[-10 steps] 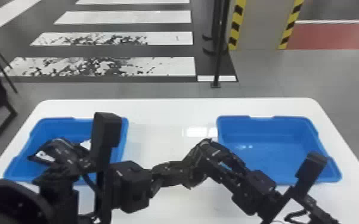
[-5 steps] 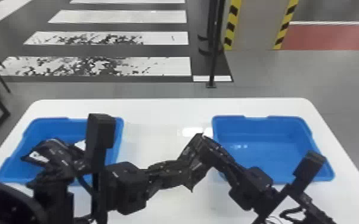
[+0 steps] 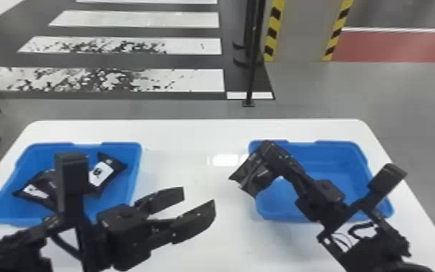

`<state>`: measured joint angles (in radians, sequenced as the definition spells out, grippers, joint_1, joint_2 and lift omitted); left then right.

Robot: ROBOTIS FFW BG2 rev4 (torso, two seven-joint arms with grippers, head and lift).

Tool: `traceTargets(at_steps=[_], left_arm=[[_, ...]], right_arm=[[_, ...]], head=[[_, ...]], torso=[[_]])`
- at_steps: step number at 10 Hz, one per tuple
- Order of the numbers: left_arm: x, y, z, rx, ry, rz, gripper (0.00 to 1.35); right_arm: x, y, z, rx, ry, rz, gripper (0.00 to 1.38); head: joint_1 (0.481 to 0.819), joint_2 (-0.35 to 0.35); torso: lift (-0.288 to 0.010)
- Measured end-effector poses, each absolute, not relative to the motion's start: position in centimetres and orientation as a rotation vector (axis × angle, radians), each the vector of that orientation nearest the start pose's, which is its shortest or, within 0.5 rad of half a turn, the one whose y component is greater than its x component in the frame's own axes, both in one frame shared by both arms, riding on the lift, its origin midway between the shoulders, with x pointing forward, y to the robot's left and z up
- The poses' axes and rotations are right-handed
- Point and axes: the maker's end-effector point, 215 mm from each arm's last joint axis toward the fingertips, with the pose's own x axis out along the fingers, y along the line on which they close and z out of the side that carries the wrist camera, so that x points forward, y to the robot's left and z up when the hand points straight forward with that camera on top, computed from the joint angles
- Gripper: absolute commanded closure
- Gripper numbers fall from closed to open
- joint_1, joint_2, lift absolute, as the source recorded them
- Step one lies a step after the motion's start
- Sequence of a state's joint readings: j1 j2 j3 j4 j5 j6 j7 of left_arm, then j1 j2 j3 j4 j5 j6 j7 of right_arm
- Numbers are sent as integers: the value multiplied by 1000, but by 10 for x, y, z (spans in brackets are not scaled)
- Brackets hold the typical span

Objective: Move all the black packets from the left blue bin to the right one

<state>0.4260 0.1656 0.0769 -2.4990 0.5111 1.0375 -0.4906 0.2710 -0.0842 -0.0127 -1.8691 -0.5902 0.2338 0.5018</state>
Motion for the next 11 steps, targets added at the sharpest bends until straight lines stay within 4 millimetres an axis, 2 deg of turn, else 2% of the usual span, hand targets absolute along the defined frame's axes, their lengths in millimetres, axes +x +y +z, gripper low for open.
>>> traceTargets(at_steps=[2,4,5,6,7,8,9,11], left_arm=[[343,92,-310,-362,491,-743,122],[341,115,-315,-377,489,-676,122],[344,125,-313,-376,474,-651,121],[348,133,-310,-372,457,-632,122],[352,141,-307,-366,441,-614,122],[356,153,-306,-351,427,-587,119],[363,172,-304,-320,414,-543,122],[379,213,-305,-238,414,-454,122]], right_arm=[[521,-180,-368,490,96,454,1280],[546,-215,-416,474,168,376,1279],[554,-236,-430,455,175,322,1214],[557,-252,-435,441,172,285,891],[556,-259,-435,434,163,268,456],[551,-262,-430,419,145,261,162],[539,-263,-417,377,113,250,78],[495,-254,-374,251,19,237,108]], head=[[695,-108],[695,-122],[695,-135],[695,-146],[695,-146],[695,-142],[695,-125],[695,-62]], torso=[[-138],[-138],[-138],[-138],[-138],[-138],[-138],[-138]])
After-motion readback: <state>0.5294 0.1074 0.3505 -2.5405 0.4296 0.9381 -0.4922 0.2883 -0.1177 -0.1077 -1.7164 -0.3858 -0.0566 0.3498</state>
